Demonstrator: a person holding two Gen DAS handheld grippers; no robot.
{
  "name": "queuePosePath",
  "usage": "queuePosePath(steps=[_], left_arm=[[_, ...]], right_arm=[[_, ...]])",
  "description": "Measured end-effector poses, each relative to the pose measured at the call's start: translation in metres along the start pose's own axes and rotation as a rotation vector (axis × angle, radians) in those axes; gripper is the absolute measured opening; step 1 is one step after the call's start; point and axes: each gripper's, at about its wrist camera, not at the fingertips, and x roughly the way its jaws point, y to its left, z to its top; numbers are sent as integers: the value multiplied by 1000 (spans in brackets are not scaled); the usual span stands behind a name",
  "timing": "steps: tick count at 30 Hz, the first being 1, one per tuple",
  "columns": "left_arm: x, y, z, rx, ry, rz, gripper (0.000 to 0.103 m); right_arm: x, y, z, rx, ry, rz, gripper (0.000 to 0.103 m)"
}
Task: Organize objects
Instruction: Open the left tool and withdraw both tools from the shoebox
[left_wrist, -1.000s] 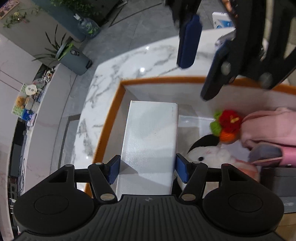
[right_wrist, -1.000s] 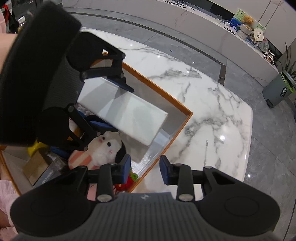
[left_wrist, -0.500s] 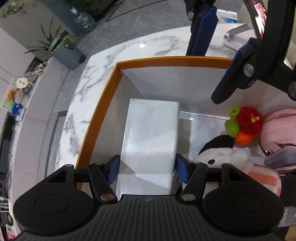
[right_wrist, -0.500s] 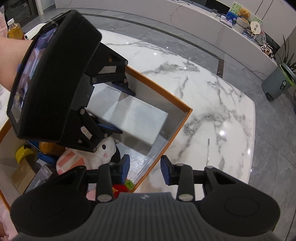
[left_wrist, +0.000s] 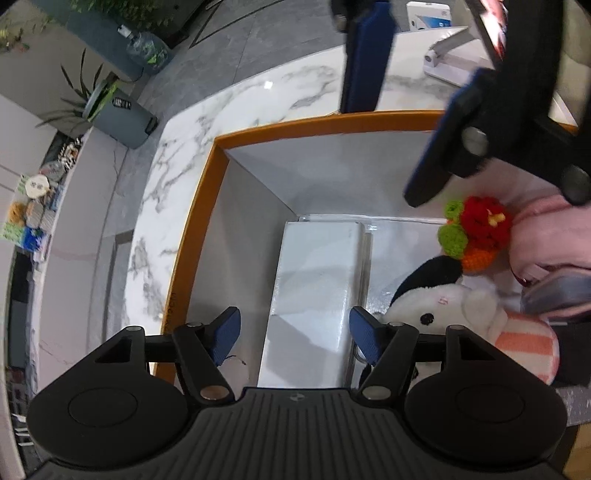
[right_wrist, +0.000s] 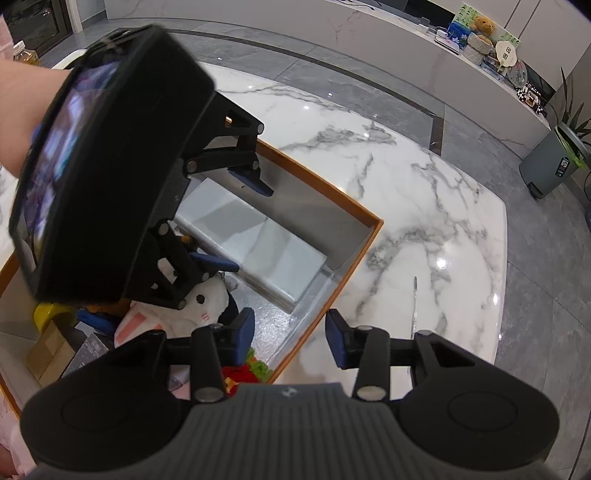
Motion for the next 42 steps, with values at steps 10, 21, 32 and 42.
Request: queuePosePath(steps=[10,21,32,42], left_arm=[[-69,-6,-15,-135,-41,43,78],[-190,-34,-52,-472,-145,191,88],[-254,-100,-111,-889,-311,413,93],[-250,-146,-152,-1197,-337,400,93]], right_arm=[[-47,21,-3,-9,-58,4,52],[-112,73,-36,90,-216,34,62],[-127,146,-98,379,-448,30,71],[-114,202,-148,458,-577,-119,77]])
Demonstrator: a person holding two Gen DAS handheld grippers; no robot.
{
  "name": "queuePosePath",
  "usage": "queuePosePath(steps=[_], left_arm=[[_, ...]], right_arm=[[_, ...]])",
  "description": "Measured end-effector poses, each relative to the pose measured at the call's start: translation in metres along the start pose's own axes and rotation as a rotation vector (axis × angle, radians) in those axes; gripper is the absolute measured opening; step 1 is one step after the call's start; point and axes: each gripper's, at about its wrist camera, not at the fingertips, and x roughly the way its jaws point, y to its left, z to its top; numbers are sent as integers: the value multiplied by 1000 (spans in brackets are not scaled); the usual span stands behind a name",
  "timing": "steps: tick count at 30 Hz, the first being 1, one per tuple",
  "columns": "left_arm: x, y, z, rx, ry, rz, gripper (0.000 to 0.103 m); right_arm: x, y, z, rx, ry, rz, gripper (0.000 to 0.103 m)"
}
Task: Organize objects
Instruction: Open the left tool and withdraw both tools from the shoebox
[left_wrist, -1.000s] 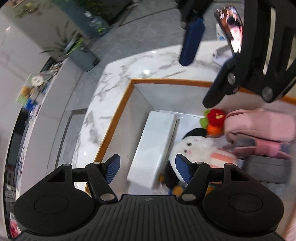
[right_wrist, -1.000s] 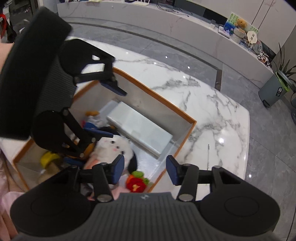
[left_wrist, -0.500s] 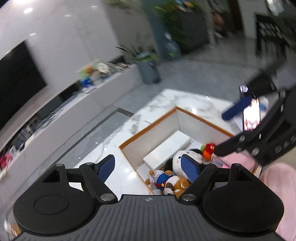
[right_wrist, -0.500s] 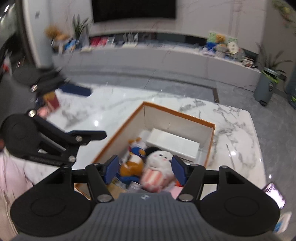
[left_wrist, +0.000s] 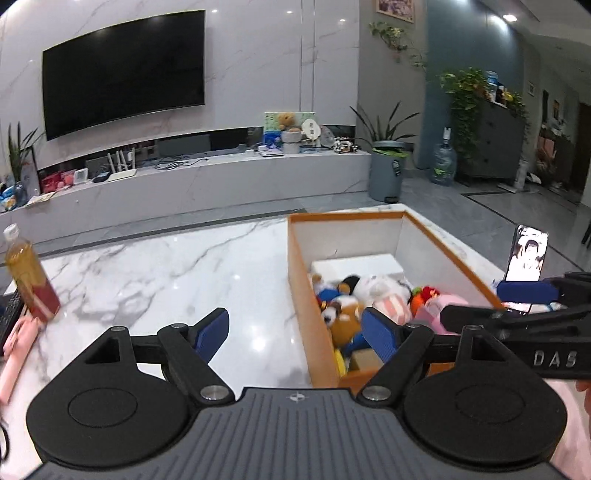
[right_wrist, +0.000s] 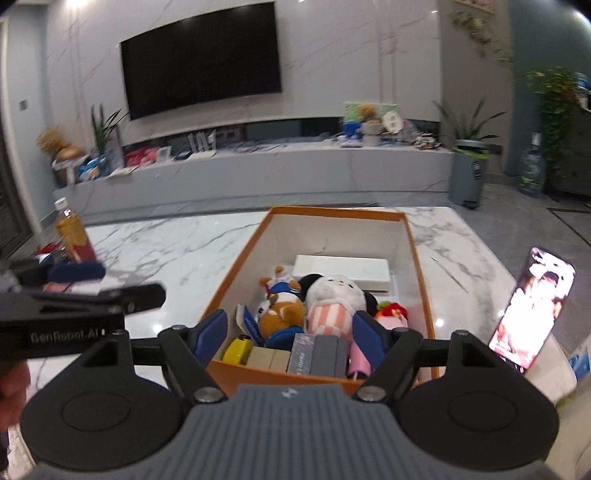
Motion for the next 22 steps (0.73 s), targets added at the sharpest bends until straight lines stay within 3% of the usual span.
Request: queuePosePath(steps=[4,22], left_arm=[[0,-6,-13,22,13,33,93],[2,-13,-31,19,52,34,93]], right_arm=[[0,-2,-11,30,-17,-27,81],[10,-7,-29,71,32,-30,84]])
